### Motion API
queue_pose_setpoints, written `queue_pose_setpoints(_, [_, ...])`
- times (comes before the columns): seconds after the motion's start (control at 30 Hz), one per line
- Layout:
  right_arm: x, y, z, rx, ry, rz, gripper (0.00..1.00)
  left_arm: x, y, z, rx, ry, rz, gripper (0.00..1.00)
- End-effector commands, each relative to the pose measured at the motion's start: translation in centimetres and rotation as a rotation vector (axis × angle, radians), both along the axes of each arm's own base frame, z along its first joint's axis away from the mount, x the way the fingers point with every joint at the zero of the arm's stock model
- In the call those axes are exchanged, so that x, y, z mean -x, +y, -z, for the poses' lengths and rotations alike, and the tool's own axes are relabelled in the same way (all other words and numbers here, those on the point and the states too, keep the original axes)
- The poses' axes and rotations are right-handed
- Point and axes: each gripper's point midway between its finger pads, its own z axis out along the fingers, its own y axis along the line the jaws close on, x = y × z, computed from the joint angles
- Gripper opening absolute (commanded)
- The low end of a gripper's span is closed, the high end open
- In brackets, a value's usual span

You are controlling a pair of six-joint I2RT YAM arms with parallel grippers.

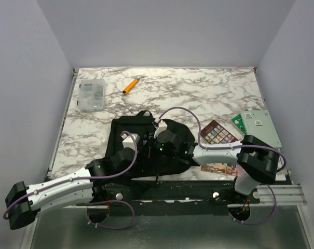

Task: Pack the student bag
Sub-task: Zip the student bag at the center of the board.

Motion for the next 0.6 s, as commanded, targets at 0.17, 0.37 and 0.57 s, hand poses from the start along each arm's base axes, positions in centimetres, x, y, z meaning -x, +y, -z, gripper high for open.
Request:
queue_pose_setpoints(0.17, [-0.9, 1.8, -4.1, -0.093, -0.011, 0.006, 0.0, -1.1, 2.0, 2.3, -0.2, 0.02, -0.084, 0.03])
queue_pose_setpoints(0.37, [-4.8, -0.1, -5.3, -0.034, -0.061, 0.103, 0.0, 0.3, 2.5, 4.1, -0.229, 0.108, -0.079, 0.0])
queue_pose_setpoints(0.57, [-10.7, -1.6, -7.2, -0.054, -0.067, 0.138, 0.0, 1.9, 2.9, 4.7, -0.199, 0.178, -0.071, 0.0])
